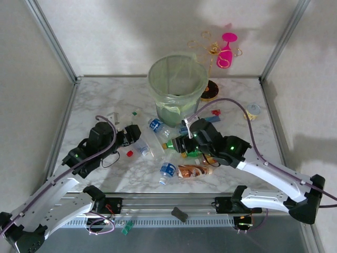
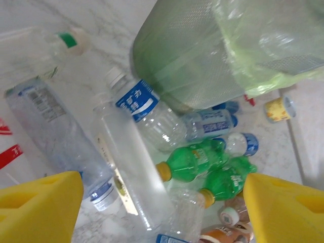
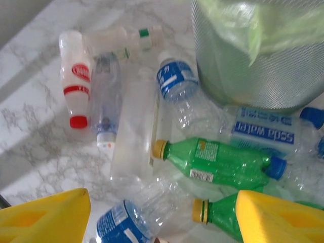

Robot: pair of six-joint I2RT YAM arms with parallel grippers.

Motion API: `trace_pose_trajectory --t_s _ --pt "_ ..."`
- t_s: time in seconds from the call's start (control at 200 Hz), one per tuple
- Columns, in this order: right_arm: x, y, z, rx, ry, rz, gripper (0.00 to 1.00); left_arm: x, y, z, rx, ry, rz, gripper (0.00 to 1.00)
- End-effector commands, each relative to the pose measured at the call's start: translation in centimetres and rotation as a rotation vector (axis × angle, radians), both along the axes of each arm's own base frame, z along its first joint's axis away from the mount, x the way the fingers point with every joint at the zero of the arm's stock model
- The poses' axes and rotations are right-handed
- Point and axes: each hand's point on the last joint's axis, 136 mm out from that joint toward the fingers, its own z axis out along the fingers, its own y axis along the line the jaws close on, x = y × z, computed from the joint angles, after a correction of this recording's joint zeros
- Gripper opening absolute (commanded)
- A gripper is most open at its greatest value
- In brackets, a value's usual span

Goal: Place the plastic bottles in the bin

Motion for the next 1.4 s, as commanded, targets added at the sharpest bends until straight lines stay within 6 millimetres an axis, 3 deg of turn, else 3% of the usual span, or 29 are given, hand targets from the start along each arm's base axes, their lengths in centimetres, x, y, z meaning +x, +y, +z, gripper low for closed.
trace_pose_trajectory --t_s 0.0,0.155,0.32,0.616,0.941,1.176,1.287,1.392 --pt "-1.6 -0.4 -3.5 -0.114 0.072 0.014 0.78 -0.5 0.1 -2.1 0.026 0.086 0.004 0.81" --pt "-4.7 -0.4 -7.5 -0.290 0.178 0.104 0.85 -0.2 0.0 -1.5 0.017 0.065 0.007 0.82" --pt "-6.3 0.4 -9.3 -0.272 0.237 0.122 0.91 0.3 -0.6 -1.7 0.006 0.072 -0.003 0.82" --pt "-7.1 -0.9 -12.7 -0.299 0.312 0.056 0.97 0.3 -0.8 -2.2 0.012 0.079 -0.010 0.82" --pt "-7.2 -1.0 -14.6 -0.330 0.341 0.044 0.98 -0.1 -0.5 -2.1 0.009 0.068 -0.013 0.83" --pt "-6.6 -2.0 -15.7 -0.498 0.341 0.044 0.99 -0.3 -0.4 -2.0 0.011 0.057 -0.018 0.83" --pt "-6.9 -0.6 -15.5 -0.516 0.363 0.131 0.99 -0.4 -0.8 -2.0 -0.004 0.057 -0.037 0.83" --pt "-6.8 -1.4 -17.1 -0.626 0.388 0.123 0.99 -0.4 -0.9 -1.9 -0.013 0.059 -0.043 0.83"
